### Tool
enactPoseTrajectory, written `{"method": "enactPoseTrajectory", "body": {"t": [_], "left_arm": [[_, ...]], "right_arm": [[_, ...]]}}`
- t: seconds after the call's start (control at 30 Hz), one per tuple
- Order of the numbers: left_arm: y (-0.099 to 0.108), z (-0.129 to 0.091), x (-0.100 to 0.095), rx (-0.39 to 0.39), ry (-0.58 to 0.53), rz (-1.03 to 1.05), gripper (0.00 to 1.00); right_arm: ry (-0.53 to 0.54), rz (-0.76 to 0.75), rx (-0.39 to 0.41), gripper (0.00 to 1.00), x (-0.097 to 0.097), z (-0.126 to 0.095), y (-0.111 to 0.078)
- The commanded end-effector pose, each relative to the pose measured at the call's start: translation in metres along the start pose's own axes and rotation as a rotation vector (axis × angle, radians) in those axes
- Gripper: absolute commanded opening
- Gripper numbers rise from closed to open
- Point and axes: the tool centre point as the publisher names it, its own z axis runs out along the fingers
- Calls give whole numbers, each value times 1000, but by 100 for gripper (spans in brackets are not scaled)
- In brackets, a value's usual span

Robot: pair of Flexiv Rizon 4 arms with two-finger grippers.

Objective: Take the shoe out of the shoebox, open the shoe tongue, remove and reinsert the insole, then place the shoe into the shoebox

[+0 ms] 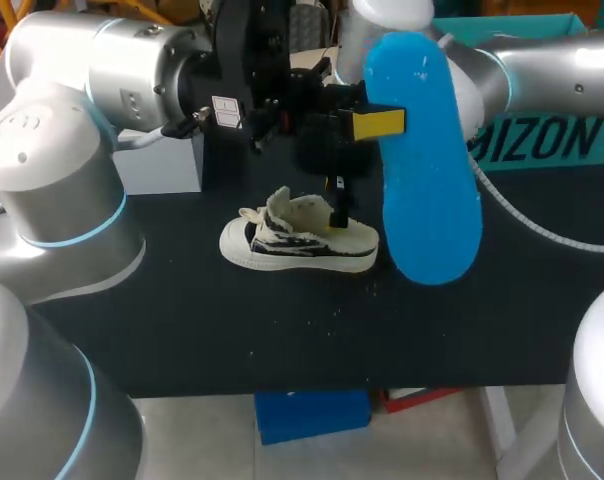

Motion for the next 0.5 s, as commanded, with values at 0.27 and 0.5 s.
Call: {"method": "enactPoseTrajectory", "body": {"t": [0.27,0.5], "left_arm": [[1,2,0,2,-3,2,0],[1,2,0,2,-3,2,0]], "right_arm": [[43,7,229,100,-11,30,27],[55,45,145,15,-4,45,28]]}}
